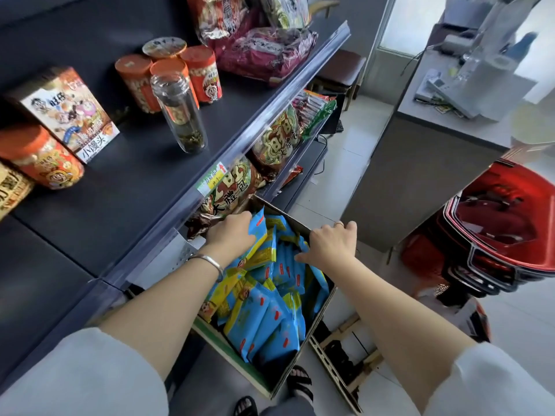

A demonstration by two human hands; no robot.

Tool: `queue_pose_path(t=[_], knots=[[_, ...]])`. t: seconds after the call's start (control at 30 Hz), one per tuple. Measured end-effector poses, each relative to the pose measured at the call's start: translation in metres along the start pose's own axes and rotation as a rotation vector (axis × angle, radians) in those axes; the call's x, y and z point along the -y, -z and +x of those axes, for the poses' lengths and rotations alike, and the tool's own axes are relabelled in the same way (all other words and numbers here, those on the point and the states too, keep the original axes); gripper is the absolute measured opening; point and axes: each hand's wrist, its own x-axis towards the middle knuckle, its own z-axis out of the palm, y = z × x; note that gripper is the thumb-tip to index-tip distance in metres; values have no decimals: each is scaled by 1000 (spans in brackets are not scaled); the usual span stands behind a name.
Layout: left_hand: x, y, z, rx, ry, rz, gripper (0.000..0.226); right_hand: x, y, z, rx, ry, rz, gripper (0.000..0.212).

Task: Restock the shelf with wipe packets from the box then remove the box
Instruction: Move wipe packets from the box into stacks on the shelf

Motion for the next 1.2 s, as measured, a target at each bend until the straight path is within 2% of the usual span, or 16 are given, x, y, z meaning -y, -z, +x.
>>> queue_pose_path(t=[0.1, 0.23, 0.53, 0.7, 0.8, 0.93, 1.0, 1.07, 1.2], knots=[[-8, -4, -1, -23, -9, 19, 18, 2, -6, 0, 22, -6, -76, 45], [-14, -7, -4, -9, 2, 33, 22, 3, -8, 0, -32, 22, -29, 24], [-19, 29, -20, -70, 83, 7, 19, -15, 41, 20, -19, 106, 163, 19], [-18, 63, -37, -114, 134, 4, 34, -12, 71, 28, 0, 176, 298, 12], [-10, 84, -52, -151, 162, -21, 40, -6, 93, 29, -15, 249, 399, 14], [10, 111, -79, -250, 193, -19, 22, 13, 123, 18, -61, 317, 497, 23], [24, 123, -97, -308, 207, -25, 18, 28, 137, 7, -106, 359, 540, 19], [39, 135, -117, -372, 215, -34, 19, 45, 149, -7, -154, 383, 611, 16], [67, 156, -168, -504, 215, -43, 28, 79, 172, -47, -278, 422, 716, 25]])
